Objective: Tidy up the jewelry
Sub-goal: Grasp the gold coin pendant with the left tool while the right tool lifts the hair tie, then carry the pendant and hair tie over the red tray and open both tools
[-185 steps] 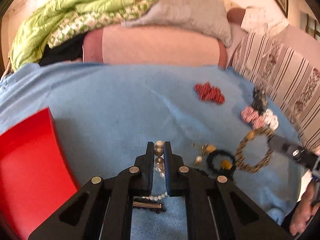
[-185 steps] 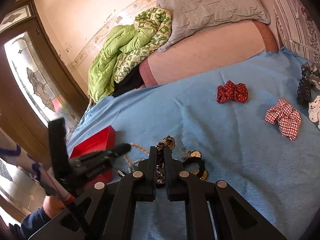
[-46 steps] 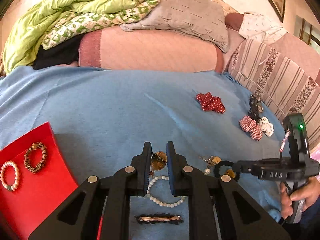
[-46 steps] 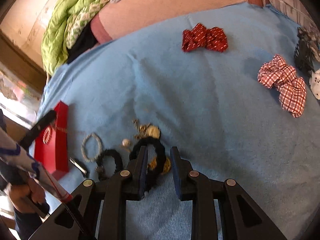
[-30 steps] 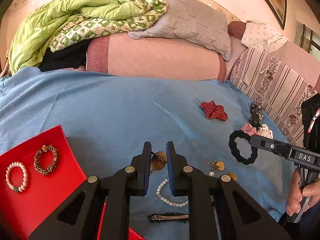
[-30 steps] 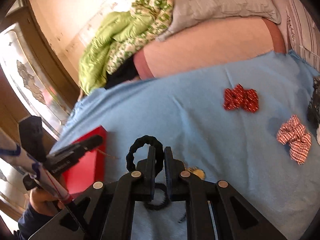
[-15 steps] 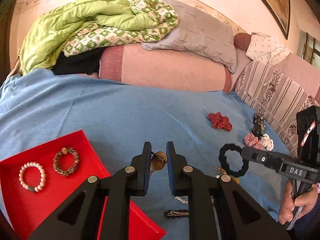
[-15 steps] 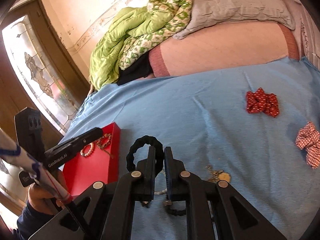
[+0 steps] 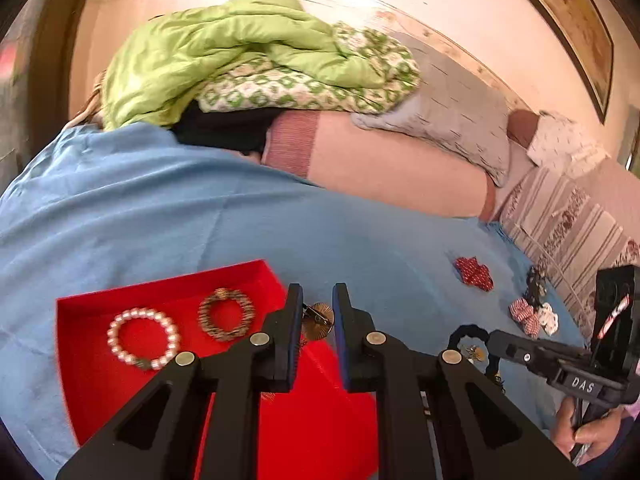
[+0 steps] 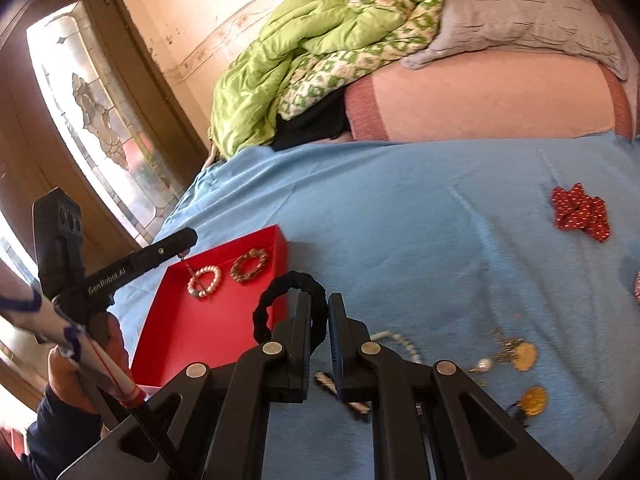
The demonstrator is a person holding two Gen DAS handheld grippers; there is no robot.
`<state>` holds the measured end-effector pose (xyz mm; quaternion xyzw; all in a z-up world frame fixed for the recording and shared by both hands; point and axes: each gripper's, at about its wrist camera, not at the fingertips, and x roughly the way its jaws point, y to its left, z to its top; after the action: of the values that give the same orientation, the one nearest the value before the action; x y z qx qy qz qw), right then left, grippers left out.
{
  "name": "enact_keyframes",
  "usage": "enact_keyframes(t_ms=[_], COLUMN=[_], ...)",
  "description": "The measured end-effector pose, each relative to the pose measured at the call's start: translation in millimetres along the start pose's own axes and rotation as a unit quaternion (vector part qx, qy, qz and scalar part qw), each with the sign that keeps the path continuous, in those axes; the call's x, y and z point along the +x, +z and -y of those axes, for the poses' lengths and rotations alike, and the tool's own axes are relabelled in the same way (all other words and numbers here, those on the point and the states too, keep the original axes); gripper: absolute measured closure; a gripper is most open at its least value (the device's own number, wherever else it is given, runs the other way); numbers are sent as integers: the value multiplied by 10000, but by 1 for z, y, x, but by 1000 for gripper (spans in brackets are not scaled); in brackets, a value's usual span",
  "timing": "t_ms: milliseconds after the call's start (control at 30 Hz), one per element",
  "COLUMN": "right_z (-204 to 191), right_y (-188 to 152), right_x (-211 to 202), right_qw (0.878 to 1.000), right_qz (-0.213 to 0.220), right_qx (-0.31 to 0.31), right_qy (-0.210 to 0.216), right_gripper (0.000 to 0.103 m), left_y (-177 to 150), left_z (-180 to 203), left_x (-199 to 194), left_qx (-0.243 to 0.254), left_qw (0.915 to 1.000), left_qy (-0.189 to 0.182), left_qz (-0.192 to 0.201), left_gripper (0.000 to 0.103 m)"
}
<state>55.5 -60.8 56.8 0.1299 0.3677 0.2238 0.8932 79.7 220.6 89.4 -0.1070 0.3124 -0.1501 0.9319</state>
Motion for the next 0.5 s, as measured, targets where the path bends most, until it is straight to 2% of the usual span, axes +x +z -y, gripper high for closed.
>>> enact_keyframes(t_ms=[267, 500], right_z=[-42, -70], right_y=[-2, 2], right_x=[30, 67], right_qw=[9993, 9977], right_qz=[-274, -565], right_qx=[-208, -345], right_qy=[149, 175], right_gripper=[93, 93], left_y=[-5, -10], left_z=[-41, -58], left_x=[-1, 10], left_qx=[-374, -581], left_qw=[9990, 9976], left_qy=[225, 262], left_qz=[-80, -272], left_gripper=[89, 89])
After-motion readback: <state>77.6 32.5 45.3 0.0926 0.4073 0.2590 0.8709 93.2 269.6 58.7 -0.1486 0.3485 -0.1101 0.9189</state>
